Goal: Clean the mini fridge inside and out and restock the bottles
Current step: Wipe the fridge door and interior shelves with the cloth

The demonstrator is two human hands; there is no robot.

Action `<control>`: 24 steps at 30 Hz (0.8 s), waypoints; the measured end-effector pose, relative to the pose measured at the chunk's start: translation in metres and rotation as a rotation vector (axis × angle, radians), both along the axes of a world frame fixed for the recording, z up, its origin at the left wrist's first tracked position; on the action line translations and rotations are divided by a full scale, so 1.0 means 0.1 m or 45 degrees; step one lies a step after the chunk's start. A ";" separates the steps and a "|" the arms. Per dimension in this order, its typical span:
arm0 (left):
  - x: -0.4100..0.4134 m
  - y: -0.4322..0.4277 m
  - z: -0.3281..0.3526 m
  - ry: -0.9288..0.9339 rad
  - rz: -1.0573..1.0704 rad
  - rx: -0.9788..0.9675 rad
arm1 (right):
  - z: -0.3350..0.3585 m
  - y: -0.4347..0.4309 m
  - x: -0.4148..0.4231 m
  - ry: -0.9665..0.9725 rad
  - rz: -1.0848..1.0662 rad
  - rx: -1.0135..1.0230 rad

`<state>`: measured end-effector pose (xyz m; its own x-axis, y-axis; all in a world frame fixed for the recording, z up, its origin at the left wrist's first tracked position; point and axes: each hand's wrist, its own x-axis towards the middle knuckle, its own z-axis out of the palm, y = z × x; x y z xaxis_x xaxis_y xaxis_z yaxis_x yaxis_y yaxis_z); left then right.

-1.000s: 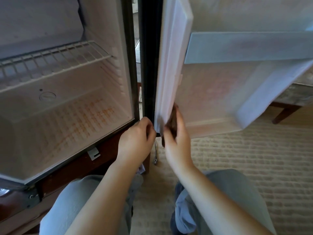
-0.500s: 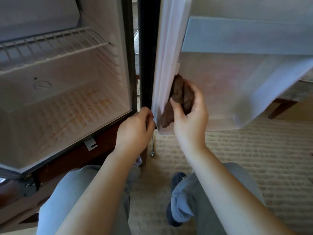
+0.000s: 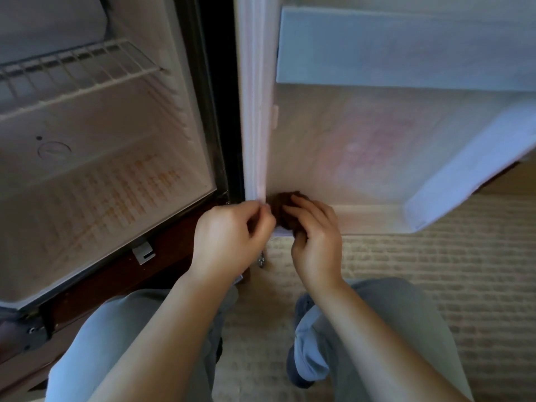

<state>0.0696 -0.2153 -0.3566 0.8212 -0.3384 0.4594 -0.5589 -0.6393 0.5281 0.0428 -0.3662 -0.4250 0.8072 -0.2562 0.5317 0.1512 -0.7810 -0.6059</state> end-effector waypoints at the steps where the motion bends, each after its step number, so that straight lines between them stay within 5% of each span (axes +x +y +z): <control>1: -0.04 -0.04 0.00 -0.019 -0.054 -0.010 | -0.03 -0.10 0.00 0.006 -0.025 -0.073; 6: -0.08 -0.31 -0.14 -0.051 -0.232 0.054 | -0.13 -0.44 -0.16 0.207 0.009 -0.348; 16: -0.11 -1.02 -0.39 0.090 -0.393 0.128 | 0.07 -1.35 -0.37 0.343 -0.266 -0.356; 21: -0.08 -1.21 -0.59 -0.013 -0.318 0.354 | 0.19 -1.49 -0.36 0.408 -0.198 -0.802; 24: -0.11 -1.29 -0.64 -0.059 -0.243 0.397 | 0.38 -1.63 -0.24 0.404 -0.349 -0.858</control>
<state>0.0588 -0.3441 -0.4204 0.7107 -0.6132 0.3448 -0.7022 -0.6477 0.2956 0.0192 -0.5295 -0.3865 0.9010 -0.1723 0.3982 -0.1999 -0.9794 0.0287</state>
